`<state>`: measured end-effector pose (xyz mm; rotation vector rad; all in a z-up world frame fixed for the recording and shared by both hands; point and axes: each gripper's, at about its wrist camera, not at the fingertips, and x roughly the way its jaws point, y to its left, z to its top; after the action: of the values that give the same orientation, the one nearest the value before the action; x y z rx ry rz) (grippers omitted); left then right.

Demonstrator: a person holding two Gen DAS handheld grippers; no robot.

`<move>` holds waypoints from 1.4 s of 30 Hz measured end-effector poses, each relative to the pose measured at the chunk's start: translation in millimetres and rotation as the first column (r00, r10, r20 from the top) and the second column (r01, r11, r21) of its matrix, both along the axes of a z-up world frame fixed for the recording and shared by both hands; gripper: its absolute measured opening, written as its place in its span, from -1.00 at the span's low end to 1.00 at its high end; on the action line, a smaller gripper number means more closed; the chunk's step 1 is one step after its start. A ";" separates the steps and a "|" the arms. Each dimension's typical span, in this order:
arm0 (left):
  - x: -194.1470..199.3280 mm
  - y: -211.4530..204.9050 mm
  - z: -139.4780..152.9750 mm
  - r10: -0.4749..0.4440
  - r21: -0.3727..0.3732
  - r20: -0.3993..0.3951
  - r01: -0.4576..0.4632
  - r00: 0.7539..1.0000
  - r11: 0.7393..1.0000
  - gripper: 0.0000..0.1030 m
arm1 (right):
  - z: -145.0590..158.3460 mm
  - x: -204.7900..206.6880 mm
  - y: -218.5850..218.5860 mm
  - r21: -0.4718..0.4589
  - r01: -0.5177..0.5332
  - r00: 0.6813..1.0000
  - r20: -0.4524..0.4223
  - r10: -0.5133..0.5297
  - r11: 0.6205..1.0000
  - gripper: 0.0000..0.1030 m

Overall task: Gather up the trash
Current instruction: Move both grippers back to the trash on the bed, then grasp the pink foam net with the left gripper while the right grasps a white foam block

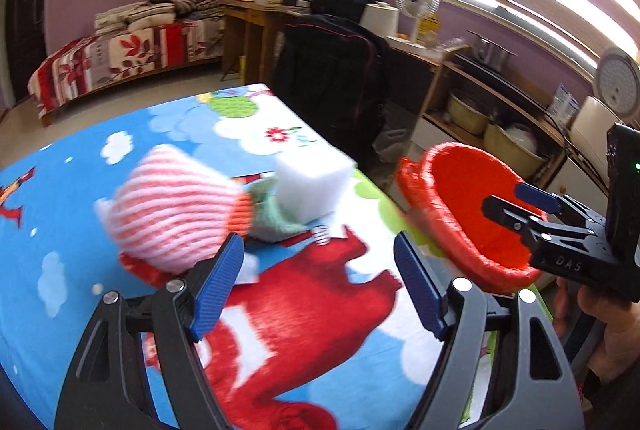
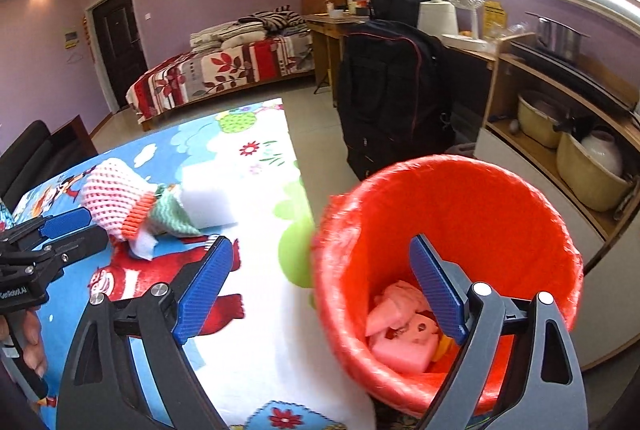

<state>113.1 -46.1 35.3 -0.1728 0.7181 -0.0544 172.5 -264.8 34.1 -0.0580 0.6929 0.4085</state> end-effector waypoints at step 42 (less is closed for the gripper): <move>8.6 121.5 -17.6 0.226 -0.021 -0.063 -0.228 0.972 0.973 0.74 | -13.9 29.8 100.1 -0.032 -0.172 0.985 -0.016 0.172 0.985 0.64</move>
<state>121.8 75.4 17.7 -0.2839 0.7542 0.1603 202.3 -164.8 20.1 -0.1475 0.7104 0.5633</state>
